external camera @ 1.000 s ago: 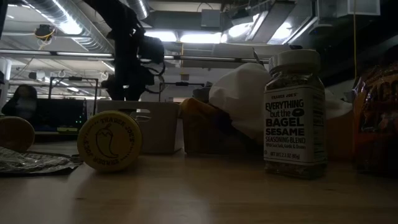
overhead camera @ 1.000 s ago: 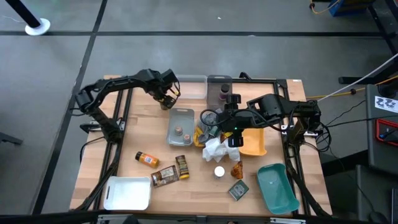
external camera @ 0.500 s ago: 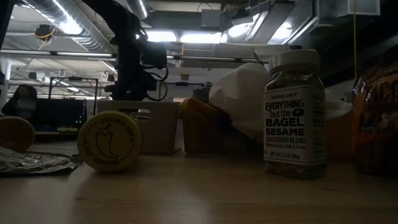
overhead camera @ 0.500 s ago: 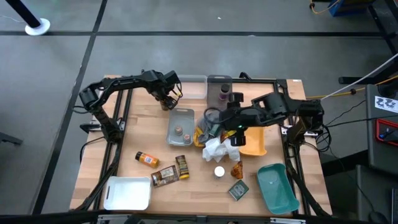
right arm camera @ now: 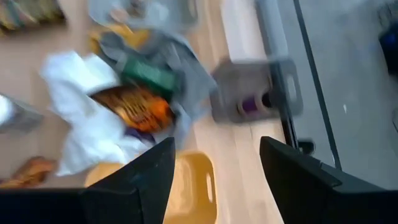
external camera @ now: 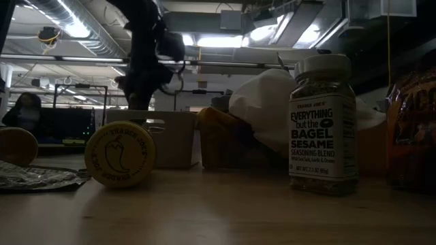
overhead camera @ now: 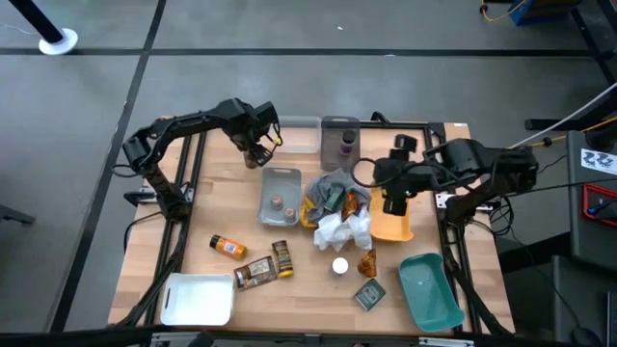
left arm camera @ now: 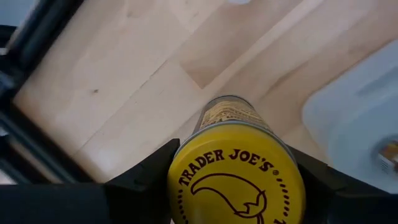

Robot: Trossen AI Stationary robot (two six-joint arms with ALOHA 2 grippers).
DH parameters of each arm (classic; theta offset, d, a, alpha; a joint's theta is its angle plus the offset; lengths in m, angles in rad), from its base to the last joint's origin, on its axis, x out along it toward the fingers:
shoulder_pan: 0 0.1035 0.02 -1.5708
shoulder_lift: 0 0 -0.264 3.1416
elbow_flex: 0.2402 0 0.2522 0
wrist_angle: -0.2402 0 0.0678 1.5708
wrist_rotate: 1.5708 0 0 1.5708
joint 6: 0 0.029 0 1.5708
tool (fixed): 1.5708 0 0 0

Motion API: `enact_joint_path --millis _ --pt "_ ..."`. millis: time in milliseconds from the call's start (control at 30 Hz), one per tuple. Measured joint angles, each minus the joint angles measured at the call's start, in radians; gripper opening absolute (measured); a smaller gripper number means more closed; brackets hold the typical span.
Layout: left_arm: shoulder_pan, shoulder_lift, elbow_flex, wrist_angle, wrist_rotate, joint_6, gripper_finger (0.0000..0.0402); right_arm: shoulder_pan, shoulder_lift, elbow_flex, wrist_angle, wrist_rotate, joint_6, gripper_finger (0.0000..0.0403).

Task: Sort spices by type
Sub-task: Put the top yellow seasoning bottle into the transparent bin

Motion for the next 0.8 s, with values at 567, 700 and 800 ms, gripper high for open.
enact_joint_path --millis 567,700,800 --pt "0.001 0.017 0.297 0.132 0.0 0.024 0.0205 -0.002 -0.155 -0.625 0.418 0.012 0.06 0.0234" --pt "0.001 0.072 0.297 0.205 0.0 0.051 0.0205 -0.002 -0.155 -0.687 0.517 0.012 0.059 0.0234" --pt "0.002 0.132 0.297 0.234 -0.001 0.074 0.0205 -0.002 -0.155 -0.706 0.562 0.012 0.059 0.0234"
